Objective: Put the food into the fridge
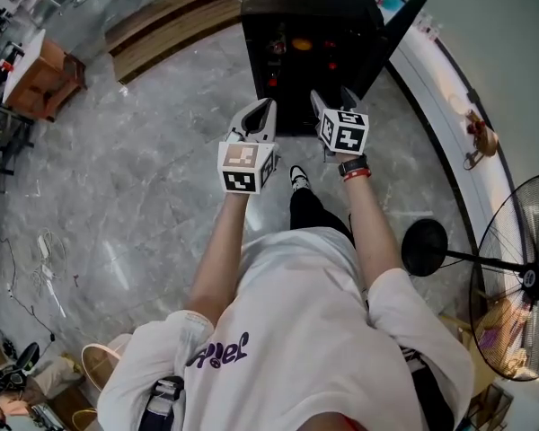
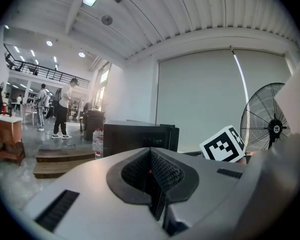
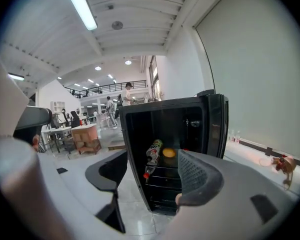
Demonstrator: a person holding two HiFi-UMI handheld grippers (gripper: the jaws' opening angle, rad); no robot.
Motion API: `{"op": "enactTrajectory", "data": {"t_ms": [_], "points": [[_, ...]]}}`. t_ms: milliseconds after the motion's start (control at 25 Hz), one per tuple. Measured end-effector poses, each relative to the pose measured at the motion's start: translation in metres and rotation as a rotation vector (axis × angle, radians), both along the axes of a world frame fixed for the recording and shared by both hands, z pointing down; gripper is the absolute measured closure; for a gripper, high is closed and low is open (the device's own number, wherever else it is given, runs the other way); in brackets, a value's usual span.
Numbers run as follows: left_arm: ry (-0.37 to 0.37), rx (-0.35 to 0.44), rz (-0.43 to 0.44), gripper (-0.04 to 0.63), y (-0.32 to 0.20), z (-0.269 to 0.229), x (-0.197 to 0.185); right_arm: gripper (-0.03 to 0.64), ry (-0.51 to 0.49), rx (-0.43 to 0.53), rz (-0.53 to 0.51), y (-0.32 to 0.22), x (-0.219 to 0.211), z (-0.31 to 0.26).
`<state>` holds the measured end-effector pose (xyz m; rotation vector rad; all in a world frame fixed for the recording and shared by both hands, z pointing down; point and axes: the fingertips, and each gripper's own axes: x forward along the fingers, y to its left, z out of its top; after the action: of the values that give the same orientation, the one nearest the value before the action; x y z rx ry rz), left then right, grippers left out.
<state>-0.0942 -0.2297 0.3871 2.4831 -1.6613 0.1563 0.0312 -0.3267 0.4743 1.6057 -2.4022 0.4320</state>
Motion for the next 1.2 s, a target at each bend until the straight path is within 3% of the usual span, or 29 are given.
{"op": "enactTrajectory", "data": {"t_ms": [600, 1200], "points": [[0.004, 0.032, -0.043, 0.578, 0.031, -0.012, -0.028, 0.308, -0.019, 0.047, 0.014, 0.066, 0.021, -0.028], [0.024, 0.046, -0.064, 0.578, 0.042, -0.018, -0.036, 0.348, -0.007, 0.102, -0.017, 0.097, 0.028, -0.058]]}}
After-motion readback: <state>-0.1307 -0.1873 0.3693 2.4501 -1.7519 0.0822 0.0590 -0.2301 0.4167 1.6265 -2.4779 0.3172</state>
